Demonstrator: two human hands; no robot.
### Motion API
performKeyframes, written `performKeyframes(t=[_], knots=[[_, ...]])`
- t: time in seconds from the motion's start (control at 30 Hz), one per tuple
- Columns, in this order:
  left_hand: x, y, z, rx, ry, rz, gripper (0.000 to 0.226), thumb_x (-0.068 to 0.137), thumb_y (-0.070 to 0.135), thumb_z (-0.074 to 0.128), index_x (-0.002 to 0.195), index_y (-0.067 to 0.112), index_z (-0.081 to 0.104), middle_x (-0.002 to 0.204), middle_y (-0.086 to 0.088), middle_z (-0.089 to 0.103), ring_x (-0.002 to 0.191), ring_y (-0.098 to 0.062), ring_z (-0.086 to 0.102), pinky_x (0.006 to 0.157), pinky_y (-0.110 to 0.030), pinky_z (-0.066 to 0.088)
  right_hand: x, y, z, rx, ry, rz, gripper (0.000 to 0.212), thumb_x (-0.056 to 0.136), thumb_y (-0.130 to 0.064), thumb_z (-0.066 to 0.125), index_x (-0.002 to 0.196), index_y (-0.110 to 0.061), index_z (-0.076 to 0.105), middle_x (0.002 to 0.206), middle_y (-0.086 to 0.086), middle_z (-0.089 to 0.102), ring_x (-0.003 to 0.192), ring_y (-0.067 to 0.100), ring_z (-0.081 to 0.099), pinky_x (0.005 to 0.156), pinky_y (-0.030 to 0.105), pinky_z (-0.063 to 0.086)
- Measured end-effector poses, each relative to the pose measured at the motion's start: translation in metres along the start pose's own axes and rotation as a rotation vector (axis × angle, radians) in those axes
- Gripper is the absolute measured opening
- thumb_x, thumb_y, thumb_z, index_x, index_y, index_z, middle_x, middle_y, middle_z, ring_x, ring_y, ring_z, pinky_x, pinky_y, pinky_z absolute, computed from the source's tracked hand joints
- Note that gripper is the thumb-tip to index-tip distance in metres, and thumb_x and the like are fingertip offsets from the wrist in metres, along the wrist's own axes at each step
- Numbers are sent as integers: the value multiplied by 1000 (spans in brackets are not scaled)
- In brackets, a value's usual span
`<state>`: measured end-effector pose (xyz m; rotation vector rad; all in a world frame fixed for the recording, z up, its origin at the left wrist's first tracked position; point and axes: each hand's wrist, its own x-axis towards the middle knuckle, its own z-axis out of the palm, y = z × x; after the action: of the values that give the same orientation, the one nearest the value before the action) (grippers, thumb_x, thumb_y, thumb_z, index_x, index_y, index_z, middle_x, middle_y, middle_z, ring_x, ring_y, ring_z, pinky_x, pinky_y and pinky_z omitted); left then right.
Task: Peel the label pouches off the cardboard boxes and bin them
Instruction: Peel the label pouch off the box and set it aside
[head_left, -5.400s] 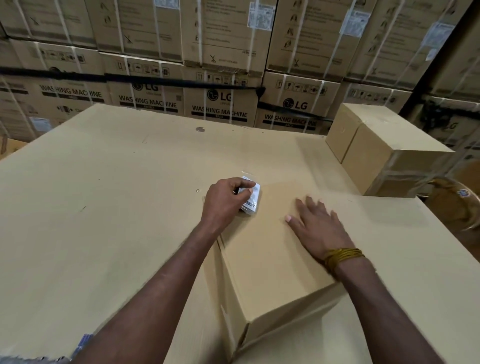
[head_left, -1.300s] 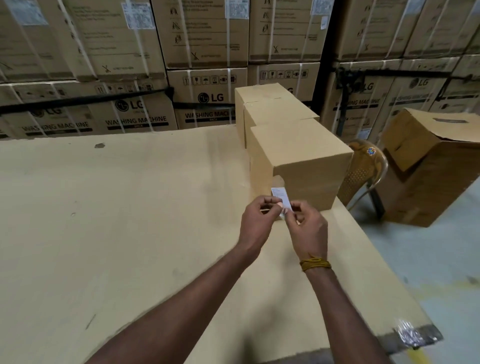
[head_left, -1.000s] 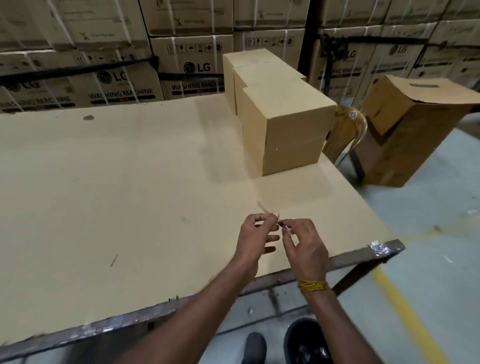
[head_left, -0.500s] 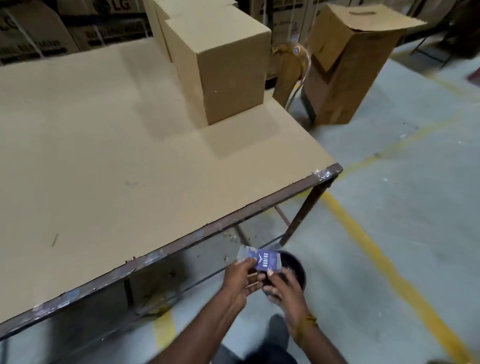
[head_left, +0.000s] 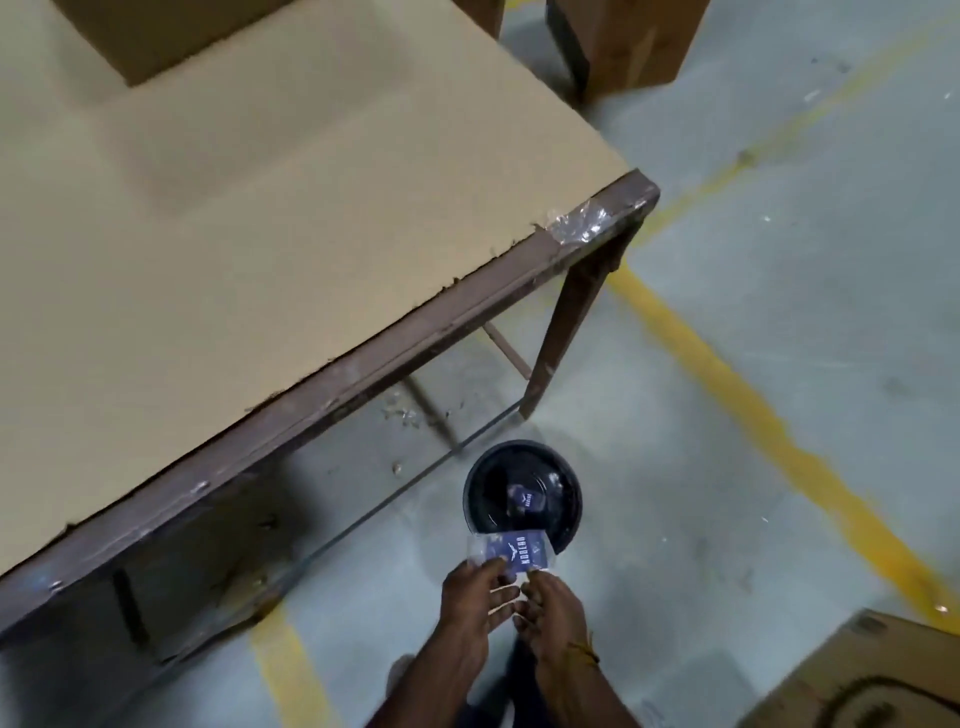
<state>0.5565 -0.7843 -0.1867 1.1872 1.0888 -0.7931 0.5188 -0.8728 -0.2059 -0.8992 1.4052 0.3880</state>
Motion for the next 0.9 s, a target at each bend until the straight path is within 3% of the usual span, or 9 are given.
performKeyframes(t=[0.1, 0.23, 0.37, 0.5, 0.6, 0.67, 0.77, 0.9], knots=[[65, -16, 23, 15, 3, -25, 9, 96, 9, 61, 103, 4, 64, 88, -17, 71, 76, -29, 68, 64, -31, 57, 65, -4, 0, 53, 11, 50, 15, 98, -14, 56, 91, -6, 66, 82, 11, 67, 75, 24, 60, 65, 31, 48], [147, -41, 49, 20, 32, -50, 4, 97, 7, 59, 97, 6, 64, 80, -14, 70, 73, -27, 67, 65, -31, 54, 147, -2, -1, 48, -12, 85, 17, 96, -10, 52, 89, -5, 67, 63, 4, 69, 70, 22, 59, 63, 30, 45], [219, -55, 65, 55, 55, -78, 12, 97, 10, 60, 92, 1, 65, 81, -15, 69, 63, -24, 69, 58, -29, 54, 221, 2, 3, -15, -8, 86, 19, 93, -7, 53, 82, -4, 68, 67, 11, 67, 67, 24, 61, 62, 29, 49], [267, -70, 63, 155, 56, -155, 25, 99, 20, 60, 119, 6, 62, 96, -14, 66, 66, -24, 66, 67, -31, 46, 272, 19, -1, -17, -7, 206, 17, 98, -16, 57, 90, -3, 64, 78, 13, 65, 72, 25, 60, 60, 32, 48], [278, -87, 55, 216, 127, -145, 29, 98, 18, 61, 126, 10, 57, 84, -10, 61, 64, -23, 60, 65, -29, 42, 291, 34, -8, -96, 7, 222, 15, 99, -17, 56, 92, -5, 59, 88, 13, 62, 74, 26, 58, 60, 33, 48], [270, -94, 51, 204, 115, -139, 25, 99, 17, 60, 123, 15, 55, 84, -9, 62, 70, -24, 59, 69, -31, 44, 290, 40, -11, -163, 13, 216, 14, 98, -16, 56, 89, -5, 59, 88, 13, 60, 70, 26, 57, 59, 31, 47], [248, -99, 44, 192, 105, -118, 20, 99, 14, 60, 119, 17, 58, 89, -9, 64, 77, -25, 62, 79, -36, 47, 275, 49, -16, -290, 35, 130, 16, 98, -18, 54, 103, -4, 62, 85, 12, 59, 64, 24, 56, 55, 27, 44], [207, -88, 35, 198, 122, -39, 18, 99, 12, 59, 117, 13, 62, 88, -5, 65, 78, -24, 63, 69, -31, 49, 234, 44, -14, -437, 97, -48, 13, 96, -21, 58, 100, -10, 64, 77, 8, 65, 68, 26, 63, 56, 29, 50]])
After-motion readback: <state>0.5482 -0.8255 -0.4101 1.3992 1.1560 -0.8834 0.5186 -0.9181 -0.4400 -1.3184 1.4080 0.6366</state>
